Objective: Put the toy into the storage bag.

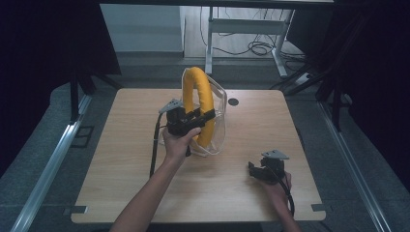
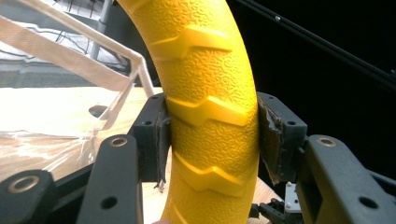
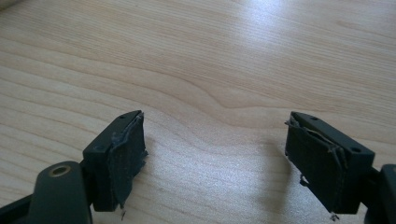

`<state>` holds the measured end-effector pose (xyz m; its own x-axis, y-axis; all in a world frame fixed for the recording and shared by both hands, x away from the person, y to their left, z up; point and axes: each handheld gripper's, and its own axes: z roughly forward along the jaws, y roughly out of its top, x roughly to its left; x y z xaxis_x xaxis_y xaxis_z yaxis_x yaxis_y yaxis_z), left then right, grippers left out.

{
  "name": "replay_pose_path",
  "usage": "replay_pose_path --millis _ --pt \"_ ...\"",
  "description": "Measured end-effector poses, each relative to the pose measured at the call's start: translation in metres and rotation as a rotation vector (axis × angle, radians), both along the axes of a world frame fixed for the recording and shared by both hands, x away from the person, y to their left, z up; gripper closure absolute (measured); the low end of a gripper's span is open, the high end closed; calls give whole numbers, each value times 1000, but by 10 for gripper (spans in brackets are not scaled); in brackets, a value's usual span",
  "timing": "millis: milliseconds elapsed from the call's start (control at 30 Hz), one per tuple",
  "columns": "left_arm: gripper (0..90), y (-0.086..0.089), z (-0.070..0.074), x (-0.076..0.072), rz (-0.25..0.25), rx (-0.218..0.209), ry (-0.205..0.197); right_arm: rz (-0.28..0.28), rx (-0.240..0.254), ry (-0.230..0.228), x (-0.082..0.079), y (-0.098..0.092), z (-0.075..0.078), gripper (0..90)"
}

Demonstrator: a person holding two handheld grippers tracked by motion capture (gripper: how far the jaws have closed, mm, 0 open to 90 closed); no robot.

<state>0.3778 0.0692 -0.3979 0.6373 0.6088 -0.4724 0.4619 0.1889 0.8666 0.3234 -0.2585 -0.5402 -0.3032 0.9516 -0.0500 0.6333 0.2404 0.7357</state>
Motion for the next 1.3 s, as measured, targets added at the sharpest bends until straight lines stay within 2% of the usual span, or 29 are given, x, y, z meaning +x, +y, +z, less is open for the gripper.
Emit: replay_pose_path --millis 167,367,567,867,1033,1300 --pt "490 7 2 4 20 -12 18 0 -2 0 0 0 0 201" --pt "476 6 5 4 34 12 18 0 -3 -1 0 0 0 201" --pt "381 9 4 5 25 9 47 0 -3 -1 0 0 0 201" --pt "348 25 6 -8 19 29 12 0 -3 -2 0 0 0 201" --pt "336 39 4 -17 -3 66 8 -3 -3 -2 0 1 0 200" --pt "322 59 -4 -33 3 121 8 -5 -5 -2 -1 1 0 200"
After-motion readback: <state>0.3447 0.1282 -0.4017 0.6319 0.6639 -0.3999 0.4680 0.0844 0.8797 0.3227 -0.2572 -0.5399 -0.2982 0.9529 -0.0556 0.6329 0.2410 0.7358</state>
